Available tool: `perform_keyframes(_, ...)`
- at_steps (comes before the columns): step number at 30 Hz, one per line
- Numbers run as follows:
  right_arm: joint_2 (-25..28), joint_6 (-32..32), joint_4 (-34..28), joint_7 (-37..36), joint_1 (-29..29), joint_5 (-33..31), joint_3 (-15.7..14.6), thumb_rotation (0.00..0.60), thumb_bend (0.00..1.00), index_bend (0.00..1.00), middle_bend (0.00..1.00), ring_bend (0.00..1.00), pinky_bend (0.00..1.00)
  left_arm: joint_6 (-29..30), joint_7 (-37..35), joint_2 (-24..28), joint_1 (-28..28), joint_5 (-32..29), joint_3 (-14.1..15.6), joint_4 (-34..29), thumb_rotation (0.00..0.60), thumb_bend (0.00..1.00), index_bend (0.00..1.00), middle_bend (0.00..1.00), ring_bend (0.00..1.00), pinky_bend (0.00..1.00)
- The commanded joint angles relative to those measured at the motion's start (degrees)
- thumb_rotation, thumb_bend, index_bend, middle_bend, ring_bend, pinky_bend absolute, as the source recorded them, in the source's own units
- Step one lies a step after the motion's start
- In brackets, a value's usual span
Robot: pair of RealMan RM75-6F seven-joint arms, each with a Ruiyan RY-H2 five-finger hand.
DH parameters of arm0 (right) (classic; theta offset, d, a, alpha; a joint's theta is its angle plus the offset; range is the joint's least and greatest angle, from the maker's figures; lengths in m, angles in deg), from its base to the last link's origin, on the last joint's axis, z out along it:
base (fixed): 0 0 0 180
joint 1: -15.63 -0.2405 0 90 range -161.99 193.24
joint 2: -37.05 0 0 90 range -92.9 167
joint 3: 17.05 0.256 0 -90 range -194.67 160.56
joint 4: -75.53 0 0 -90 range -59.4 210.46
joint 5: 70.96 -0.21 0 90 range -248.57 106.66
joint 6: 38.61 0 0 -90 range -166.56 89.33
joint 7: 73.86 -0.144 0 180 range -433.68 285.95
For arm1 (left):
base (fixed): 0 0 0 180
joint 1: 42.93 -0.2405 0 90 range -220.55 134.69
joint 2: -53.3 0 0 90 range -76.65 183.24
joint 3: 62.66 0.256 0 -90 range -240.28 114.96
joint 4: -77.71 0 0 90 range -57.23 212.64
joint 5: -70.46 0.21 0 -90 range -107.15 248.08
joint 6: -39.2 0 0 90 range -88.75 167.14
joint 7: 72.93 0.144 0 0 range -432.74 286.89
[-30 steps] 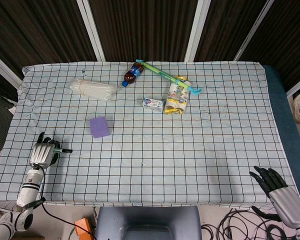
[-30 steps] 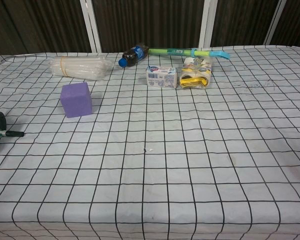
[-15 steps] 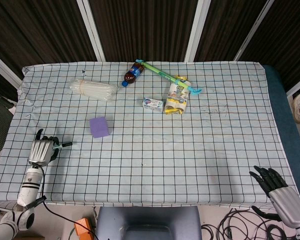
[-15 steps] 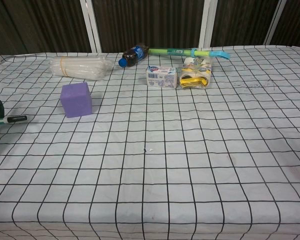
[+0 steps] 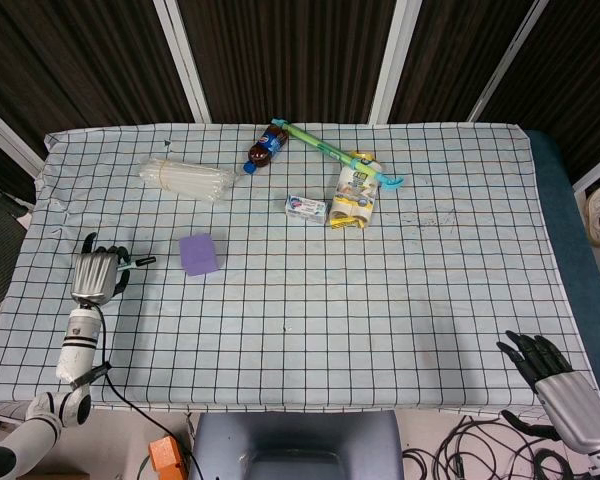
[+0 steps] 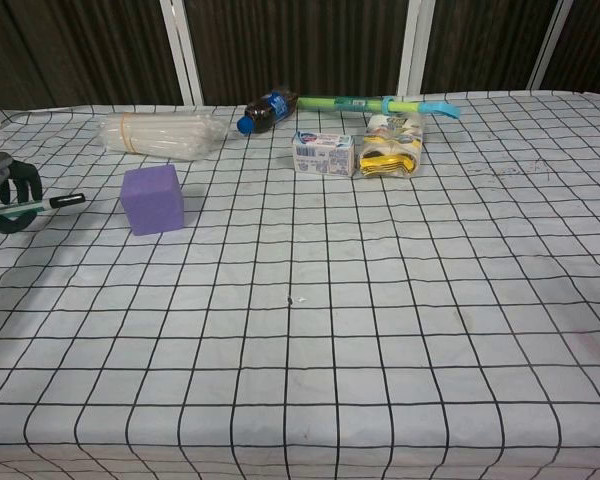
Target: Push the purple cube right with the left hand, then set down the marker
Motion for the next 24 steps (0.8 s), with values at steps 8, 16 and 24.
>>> perform_keyframes(8, 0.2, -0.3, 0.0, -0.5, -0.2, -0.2, 0.1, 0.600, 0.37, 0.00, 0.00, 0.00, 0.04, -2.2, -0.2, -4.2, 3.6, -1.8, -1.9, 2.7, 0.600, 0.52, 0.81, 0.87, 0.53, 0.24)
perform_keyframes(16, 0.5, 0.1, 0.1, -1.4, -0.2, -0.1, 0.1, 0.600, 0.37, 0.00, 0.00, 0.00, 0.04, -2.5, 2.6, -6.7, 6.5, -2.5, -2.9, 1.2, 0.600, 0.52, 0.81, 0.89, 0.56, 0.44)
perform_keyframes(24, 1.0, 0.8, 0.7, -3.2, -0.2, 0.2, 0.0, 0.600, 0.36, 0.00, 0.00, 0.00, 0.04, -3.2, 5.7, -9.6, 9.7, -3.7, -4.4, 0.1, 0.600, 0.52, 0.81, 0.89, 0.56, 0.46)
